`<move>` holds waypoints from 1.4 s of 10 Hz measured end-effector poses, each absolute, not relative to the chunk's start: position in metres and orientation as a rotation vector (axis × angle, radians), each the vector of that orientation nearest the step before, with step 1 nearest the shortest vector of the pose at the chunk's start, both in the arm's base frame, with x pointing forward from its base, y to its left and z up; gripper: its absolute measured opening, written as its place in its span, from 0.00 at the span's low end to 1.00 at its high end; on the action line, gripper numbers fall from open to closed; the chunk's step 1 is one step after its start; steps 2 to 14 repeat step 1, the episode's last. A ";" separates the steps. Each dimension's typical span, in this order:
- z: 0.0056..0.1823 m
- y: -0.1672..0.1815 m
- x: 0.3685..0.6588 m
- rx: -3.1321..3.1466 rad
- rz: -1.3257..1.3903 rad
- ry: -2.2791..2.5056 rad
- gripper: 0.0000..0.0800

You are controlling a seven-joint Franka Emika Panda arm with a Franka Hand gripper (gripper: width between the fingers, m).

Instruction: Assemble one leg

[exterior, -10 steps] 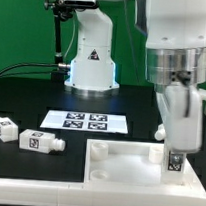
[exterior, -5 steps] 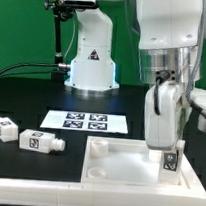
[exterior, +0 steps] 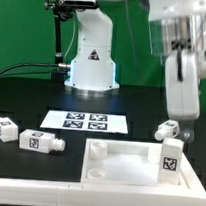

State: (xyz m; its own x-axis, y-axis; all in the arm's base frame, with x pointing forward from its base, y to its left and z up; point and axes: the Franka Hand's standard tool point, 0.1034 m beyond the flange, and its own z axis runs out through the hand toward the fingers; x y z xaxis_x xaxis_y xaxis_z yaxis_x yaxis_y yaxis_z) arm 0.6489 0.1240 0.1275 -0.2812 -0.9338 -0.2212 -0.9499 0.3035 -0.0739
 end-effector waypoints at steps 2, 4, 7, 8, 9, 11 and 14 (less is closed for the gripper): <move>0.124 0.124 0.648 -1.734 0.106 2.348 0.81; 0.124 0.124 0.648 -1.734 0.106 2.348 0.81; 0.124 0.124 0.648 -1.734 0.106 2.348 0.81; 0.124 0.124 0.648 -1.734 0.106 2.348 0.81; 0.124 0.124 0.648 -1.734 0.106 2.348 0.81; 0.124 0.124 0.648 -1.734 0.106 2.348 0.81; 0.124 0.124 0.648 -1.734 0.106 2.348 0.81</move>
Offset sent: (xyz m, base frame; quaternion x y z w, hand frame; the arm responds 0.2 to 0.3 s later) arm 0.0000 0.0000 0.0000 0.0000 0.0000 0.0000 1.0000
